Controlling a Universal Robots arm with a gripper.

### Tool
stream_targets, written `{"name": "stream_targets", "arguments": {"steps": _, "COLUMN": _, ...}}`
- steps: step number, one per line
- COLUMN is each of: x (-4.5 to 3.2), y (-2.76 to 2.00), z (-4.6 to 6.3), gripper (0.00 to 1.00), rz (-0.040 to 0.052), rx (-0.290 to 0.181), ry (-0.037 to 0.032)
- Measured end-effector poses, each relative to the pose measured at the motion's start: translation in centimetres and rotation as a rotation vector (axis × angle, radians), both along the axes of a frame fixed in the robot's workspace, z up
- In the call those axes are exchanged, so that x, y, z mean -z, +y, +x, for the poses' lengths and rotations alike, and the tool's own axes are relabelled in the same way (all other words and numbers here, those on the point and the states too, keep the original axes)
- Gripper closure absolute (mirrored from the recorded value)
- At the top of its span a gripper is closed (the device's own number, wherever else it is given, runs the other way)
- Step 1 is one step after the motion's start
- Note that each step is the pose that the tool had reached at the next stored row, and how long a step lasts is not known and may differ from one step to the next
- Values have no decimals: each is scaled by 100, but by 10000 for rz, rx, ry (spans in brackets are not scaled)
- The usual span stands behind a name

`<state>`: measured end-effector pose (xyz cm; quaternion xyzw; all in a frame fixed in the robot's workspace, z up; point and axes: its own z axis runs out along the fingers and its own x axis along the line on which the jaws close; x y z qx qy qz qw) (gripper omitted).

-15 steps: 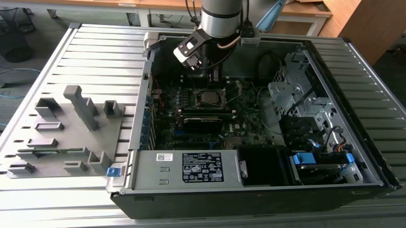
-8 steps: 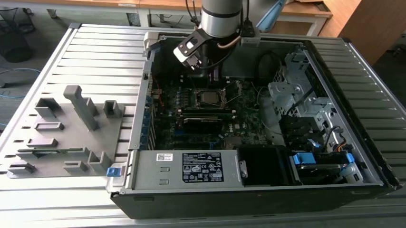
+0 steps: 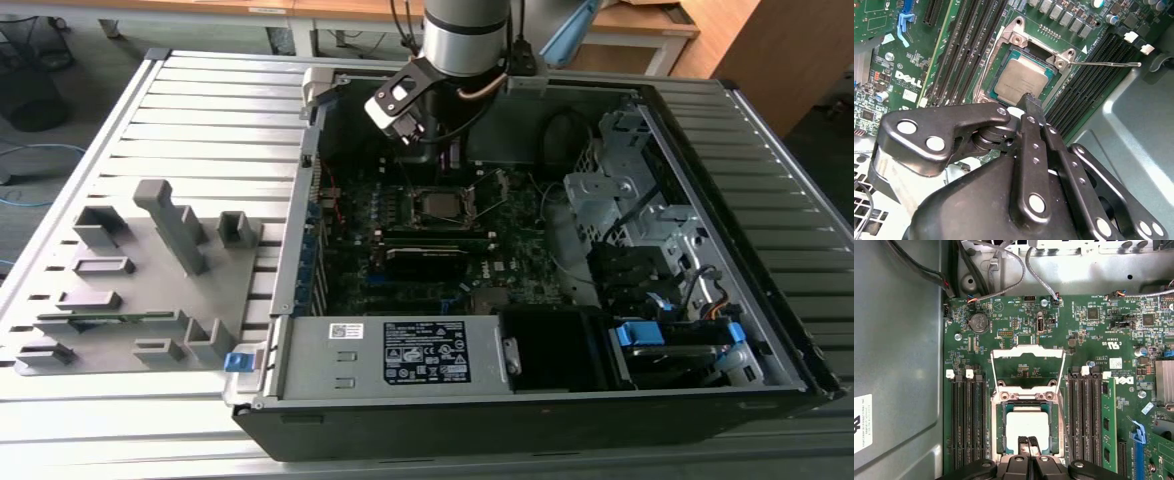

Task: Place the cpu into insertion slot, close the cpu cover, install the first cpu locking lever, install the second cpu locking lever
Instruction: 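Close the cpu cover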

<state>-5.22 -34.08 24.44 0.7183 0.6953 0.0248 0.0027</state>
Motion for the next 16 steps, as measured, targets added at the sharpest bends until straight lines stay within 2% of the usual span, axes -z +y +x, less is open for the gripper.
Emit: {"name": "stream_targets", "arguments": {"steps": 16, "x": -25, "y": 0, "z": 0, "gripper": 90, "rz": -2, "rx": 0, "ry": 2}}
